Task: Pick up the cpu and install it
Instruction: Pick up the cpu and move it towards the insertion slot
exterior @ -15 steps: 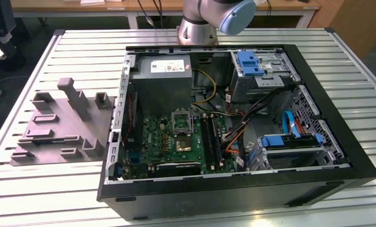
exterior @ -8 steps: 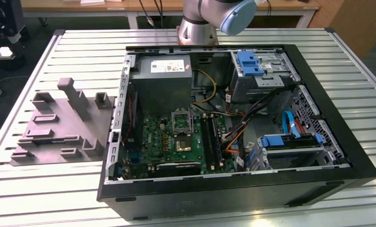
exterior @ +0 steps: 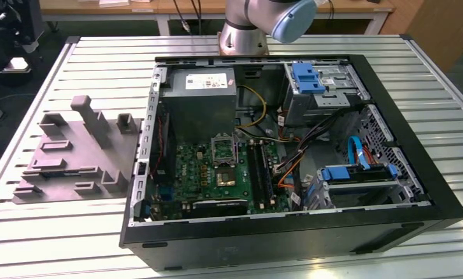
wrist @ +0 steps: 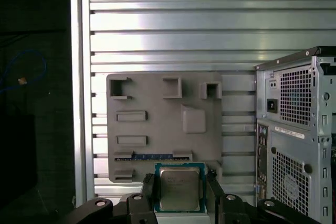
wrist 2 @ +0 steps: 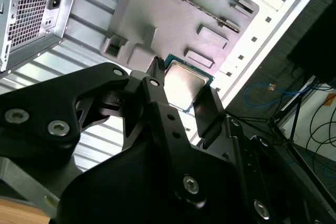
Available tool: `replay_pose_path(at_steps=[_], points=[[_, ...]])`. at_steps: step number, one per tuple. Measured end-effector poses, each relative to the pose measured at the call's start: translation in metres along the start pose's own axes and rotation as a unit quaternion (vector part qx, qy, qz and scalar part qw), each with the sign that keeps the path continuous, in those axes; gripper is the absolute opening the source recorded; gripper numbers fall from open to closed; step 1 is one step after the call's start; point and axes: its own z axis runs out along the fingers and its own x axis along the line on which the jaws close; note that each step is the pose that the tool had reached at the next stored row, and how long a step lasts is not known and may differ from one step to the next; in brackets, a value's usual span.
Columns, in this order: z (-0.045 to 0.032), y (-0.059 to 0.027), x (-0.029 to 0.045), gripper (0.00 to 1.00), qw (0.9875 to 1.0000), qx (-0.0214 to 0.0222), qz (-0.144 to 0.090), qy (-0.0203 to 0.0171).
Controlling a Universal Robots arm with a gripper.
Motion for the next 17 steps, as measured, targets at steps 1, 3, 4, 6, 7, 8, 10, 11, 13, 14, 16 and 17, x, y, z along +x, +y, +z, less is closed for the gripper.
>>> replay_pose_path(at_steps=[1,3,4,6,7,8,10,11,13,14,16,17], points=[[0.0000,0.0001,-0.0025,0.47,1.0000,0.0000,0.000,0.0000],[0.0000,0.0002,-0.0076,0.47,1.0000,0.0000,0.000,0.0000],[0.0000,0.0003,-0.0102,0.47,1.0000,0.0000,0.000,0.0000],[0.0001,0.0005,-0.0164,0.47,1.0000,0.0000,0.000,0.0000],[0.0001,0.0006,-0.0194,0.47,1.0000,0.0000,0.000,0.0000],[0.0001,0.0007,-0.0224,0.47,1.0000,0.0000,0.000,0.0000],[0.0001,0.0008,-0.0287,0.47,1.0000,0.0000,0.000,0.0000],[0.0002,0.0010,-0.0321,0.47,1.0000,0.0000,0.000,0.0000],[0.0002,0.0012,-0.0392,0.47,1.0000,0.0000,0.000,0.0000],[0.0002,0.0013,-0.0429,0.47,1.0000,0.0000,0.000,0.0000],[0.0002,0.0015,-0.0508,0.47,1.0000,0.0000,0.000,0.0000],[0.0003,0.0016,-0.0550,0.47,1.0000,0.0000,0.000,0.0000]])
